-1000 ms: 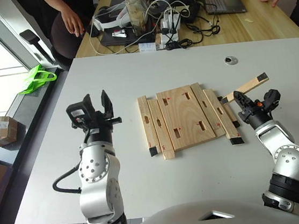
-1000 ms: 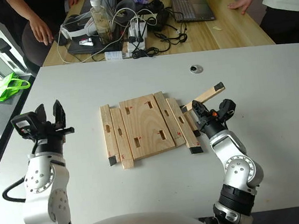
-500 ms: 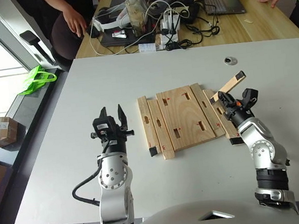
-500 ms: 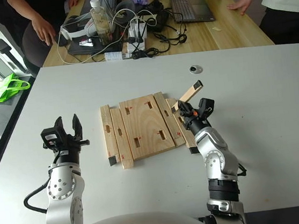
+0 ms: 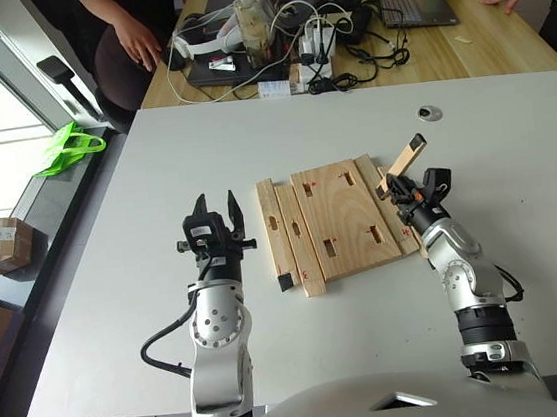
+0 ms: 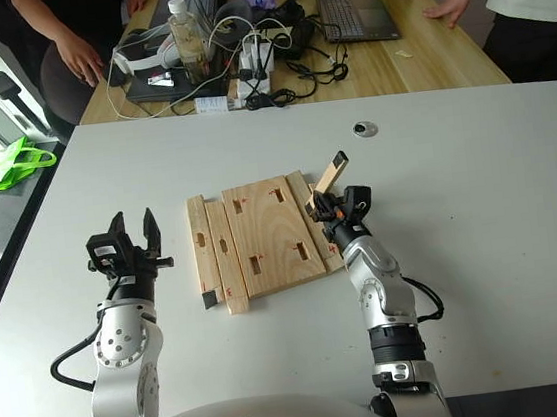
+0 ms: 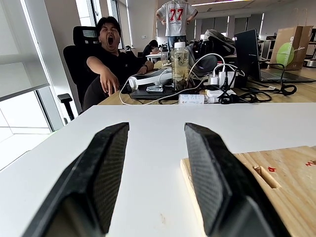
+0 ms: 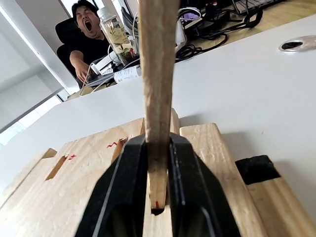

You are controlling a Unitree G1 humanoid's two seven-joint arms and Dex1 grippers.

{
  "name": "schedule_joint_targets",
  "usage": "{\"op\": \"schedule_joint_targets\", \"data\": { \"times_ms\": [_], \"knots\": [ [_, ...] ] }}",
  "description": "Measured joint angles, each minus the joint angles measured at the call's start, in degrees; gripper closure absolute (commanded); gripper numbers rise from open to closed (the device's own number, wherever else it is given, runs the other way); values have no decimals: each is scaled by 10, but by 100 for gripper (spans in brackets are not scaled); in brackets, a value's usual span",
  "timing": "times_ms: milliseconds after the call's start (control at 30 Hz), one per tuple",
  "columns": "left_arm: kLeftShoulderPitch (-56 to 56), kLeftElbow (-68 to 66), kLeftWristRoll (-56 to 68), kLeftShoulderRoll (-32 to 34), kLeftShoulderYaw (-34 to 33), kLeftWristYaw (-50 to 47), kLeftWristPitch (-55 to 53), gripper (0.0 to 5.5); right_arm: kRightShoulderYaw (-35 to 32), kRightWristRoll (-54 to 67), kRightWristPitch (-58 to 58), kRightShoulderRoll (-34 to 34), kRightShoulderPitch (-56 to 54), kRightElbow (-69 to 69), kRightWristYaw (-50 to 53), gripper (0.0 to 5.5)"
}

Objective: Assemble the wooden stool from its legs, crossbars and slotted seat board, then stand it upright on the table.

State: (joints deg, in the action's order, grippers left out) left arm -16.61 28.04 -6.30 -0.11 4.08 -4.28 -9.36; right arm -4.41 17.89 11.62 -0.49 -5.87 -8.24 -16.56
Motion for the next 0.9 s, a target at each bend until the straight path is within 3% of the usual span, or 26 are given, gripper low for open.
{"op": "schedule_joint_targets", "data": {
  "times_ms": [500, 900],
  "knots": [
    [0, 1, -30, 1, 7, -1, 10, 343, 74, -148, -26, -29, 21, 27, 66, 509],
    [0, 1, -33, 2, 11, -1, 15, 343, 46, -126, -76, -15, 33, -1, 74, 509]
  ]
}}
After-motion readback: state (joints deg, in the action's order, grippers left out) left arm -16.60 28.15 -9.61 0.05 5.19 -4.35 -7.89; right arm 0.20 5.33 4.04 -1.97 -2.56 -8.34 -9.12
